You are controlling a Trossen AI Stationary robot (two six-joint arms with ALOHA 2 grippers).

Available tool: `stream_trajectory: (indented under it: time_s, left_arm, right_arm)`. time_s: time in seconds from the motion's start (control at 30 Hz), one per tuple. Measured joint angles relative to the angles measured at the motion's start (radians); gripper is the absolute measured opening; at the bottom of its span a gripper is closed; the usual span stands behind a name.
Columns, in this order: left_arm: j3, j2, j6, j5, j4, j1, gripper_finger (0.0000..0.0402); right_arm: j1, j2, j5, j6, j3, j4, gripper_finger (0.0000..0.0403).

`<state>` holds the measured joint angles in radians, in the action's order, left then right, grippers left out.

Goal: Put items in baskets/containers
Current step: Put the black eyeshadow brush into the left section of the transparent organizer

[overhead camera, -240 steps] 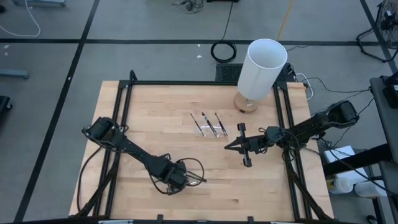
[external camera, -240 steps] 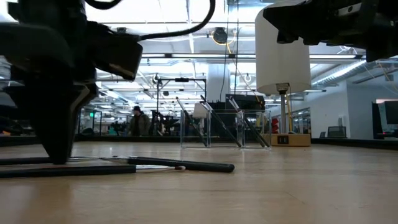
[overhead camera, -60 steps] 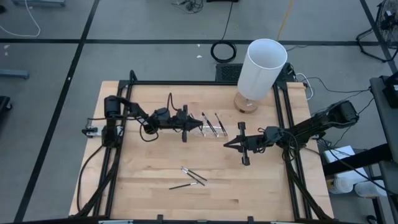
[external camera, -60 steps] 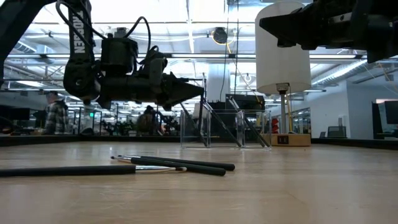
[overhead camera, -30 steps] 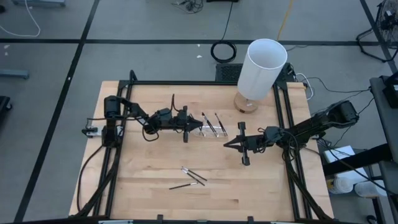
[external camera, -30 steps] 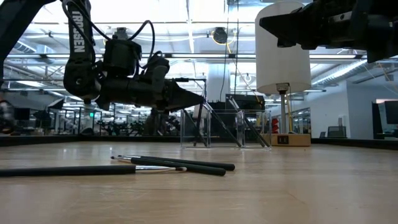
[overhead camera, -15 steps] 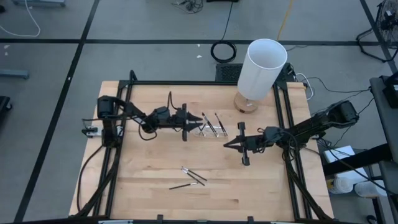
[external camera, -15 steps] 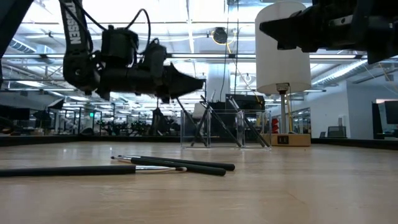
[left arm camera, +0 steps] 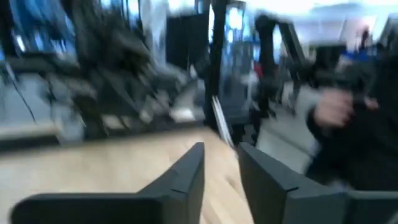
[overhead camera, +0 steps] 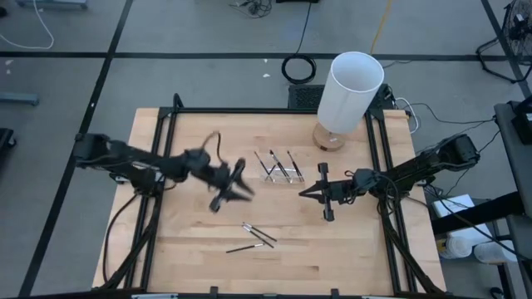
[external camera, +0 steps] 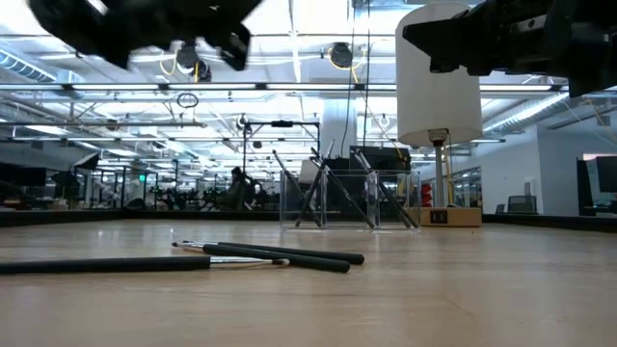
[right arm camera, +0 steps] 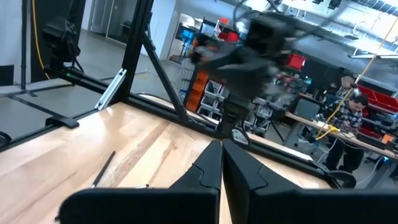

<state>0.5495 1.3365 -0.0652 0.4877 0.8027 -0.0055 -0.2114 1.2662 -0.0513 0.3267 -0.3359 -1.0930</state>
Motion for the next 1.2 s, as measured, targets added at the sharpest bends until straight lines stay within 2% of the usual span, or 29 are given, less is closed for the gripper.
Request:
stream_trajectory:
  time_s: [0.07,0.13,0.2,0.27,0.43,0.53,0.63,0.73,0.8,0.9,1.1,1.2]
  left_arm:
    - [0.0,-0.055,0.019,-0.122,-0.155,-0.104,0.0077]
    - [0.0,-0.088,0.02,-0.286,-0.285,-0.225,0.0048]
    - [0.0,-0.095,-0.006,-0.46,-0.369,-0.344,0.0017]
    - [0.0,-0.094,-0.064,-0.631,-0.426,-0.454,0.0008]
    - [-0.001,-0.059,-0.22,-0.989,-0.435,-0.676,0.0006]
    - [0.008,-0.026,-0.283,-1.13,-0.359,-0.753,0.0006]
    - [0.035,0.027,-0.397,-1.174,-0.381,-0.8,0.0009]
    - [0.128,0.108,-0.498,-1.185,-0.463,-0.817,0.0004]
    - [0.213,0.179,-0.542,-1.186,-0.589,-0.817,0.0006]
    - [0.388,0.289,-0.576,-1.136,-0.801,-0.808,0.0008]
    - [0.733,0.495,-0.675,-1.104,-1.306,-0.751,0.0005]
    - [0.821,0.554,-0.707,-1.006,-1.439,-0.715,0.0016]
  right_arm:
    - [0.0,0.0,0.0,0.0,0.0,-0.005,0.0]
    - [0.0,0.0,0.0,0.0,0.0,-0.002,0.0]
    - [0.0,0.0,0.0,0.0,0.0,-0.001,0.0]
    - [0.0,0.0,0.0,0.0,0.0,0.003,0.0]
    - [0.0,0.0,0.0,-0.02,0.0,0.003,0.0]
    - [-0.001,0.0,0.0,-0.061,0.0,-0.002,0.0]
    - [-0.001,0.0,0.003,-0.091,0.0,-0.01,0.0]
    - [-0.006,0.0,0.003,-0.117,0.0,-0.032,0.0]
    - [-0.015,0.0,0.003,-0.108,0.0,-0.042,0.0]
    - [-0.021,0.0,0.003,-0.073,0.0,-0.043,0.0]
    - [-0.02,0.0,0.001,-0.053,0.0,-0.039,0.0]
    - [-0.02,0.0,0.001,-0.042,0.0,-0.033,0.0]
